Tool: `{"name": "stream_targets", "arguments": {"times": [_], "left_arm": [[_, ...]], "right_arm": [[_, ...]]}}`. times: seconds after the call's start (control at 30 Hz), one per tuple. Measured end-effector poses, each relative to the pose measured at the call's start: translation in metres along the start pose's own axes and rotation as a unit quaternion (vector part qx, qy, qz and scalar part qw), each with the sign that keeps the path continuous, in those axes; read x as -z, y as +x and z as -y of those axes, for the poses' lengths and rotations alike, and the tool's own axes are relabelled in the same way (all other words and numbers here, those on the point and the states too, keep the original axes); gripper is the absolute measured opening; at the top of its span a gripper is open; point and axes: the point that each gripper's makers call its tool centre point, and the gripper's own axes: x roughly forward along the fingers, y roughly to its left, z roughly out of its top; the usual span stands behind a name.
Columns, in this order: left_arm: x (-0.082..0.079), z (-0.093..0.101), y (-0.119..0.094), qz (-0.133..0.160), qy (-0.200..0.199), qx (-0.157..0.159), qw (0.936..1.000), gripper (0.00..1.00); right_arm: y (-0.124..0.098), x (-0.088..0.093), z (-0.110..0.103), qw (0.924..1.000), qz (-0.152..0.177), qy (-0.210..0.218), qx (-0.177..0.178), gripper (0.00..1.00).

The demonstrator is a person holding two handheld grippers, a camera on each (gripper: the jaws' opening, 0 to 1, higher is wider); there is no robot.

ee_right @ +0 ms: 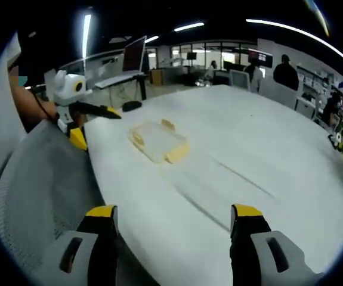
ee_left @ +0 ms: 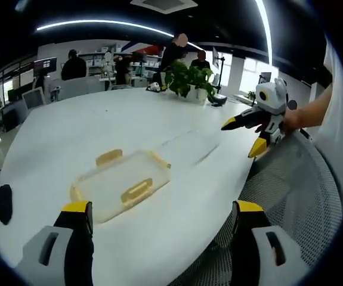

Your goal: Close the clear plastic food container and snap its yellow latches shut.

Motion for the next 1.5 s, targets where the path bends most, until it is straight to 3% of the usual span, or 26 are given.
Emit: {"name": "stream_targets", "arguments": {"times": [1.5], "left_arm": [[0.0029,0.0026,0.0014,-0.011,0.009,0.006,0.9999,0.96]], "right_arm": [[-0.0004,-0.0043,-0.0008,0.9999,-0.003,-0.015,0.0,0.75]]}}
